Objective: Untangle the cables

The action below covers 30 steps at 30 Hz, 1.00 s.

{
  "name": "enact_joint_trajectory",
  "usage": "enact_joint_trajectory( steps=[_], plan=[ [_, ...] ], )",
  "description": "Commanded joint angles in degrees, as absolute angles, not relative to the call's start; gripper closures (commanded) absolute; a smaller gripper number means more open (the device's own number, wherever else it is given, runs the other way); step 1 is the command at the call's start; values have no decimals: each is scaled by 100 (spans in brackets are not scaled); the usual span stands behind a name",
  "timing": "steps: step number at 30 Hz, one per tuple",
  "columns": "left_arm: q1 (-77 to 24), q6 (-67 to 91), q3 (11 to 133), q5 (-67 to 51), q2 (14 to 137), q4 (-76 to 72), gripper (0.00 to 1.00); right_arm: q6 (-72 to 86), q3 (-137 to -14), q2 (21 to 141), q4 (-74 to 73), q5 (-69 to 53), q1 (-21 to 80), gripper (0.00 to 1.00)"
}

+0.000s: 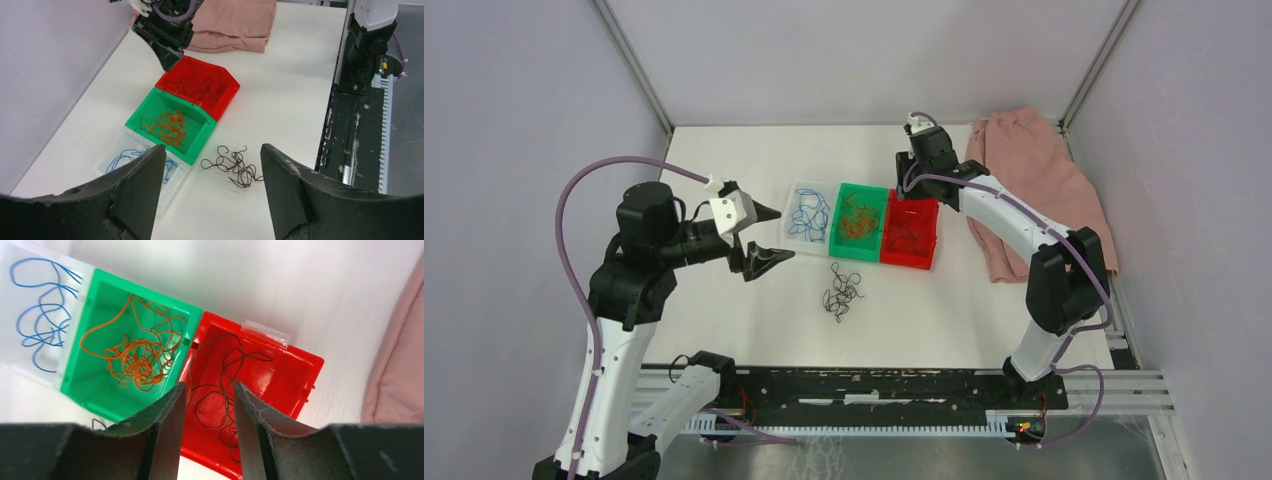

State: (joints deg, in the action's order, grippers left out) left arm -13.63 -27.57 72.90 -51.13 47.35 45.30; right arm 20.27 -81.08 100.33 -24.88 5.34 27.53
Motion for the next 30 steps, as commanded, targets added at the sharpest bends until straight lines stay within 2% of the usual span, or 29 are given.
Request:
enact_joint_trajectory(
  steps=[1,6,11,15,21,26,28,30],
  plan=[
    [-1372,-2960,7393,-5192,4685,4366,23,2185,-8433,9436,-2864,482,2700,56],
    [-1373,-2927,7270,-5177,4691,4368,23,2382,-7411,8681,-2125,-163,2846,57],
    [-1367,-3021,7100,-5060,4737,4411,23,2431,-6464,8256,-1686,-275,3830,54],
    [-1372,-3092,7049,-5021,4789,4464,23,2463,-6005,8400,-1201,-516,4587,49],
    [-1372,-3209,7032,-4968,4760,4613,23,2524,-6127,9363,-962,-995,4898,49],
    [-1371,-3321,6945,-4893,4681,4778,22,2581,-6287,10047,-937,-870,4904,58],
    [-1374,-3393,6874,-4863,4639,4889,22,2641,-6241,10087,-854,-874,4905,68],
    [-1376,-3436,6757,-4832,4588,4960,22,2687,-6160,9930,-744,-890,4913,82]
  ],
)
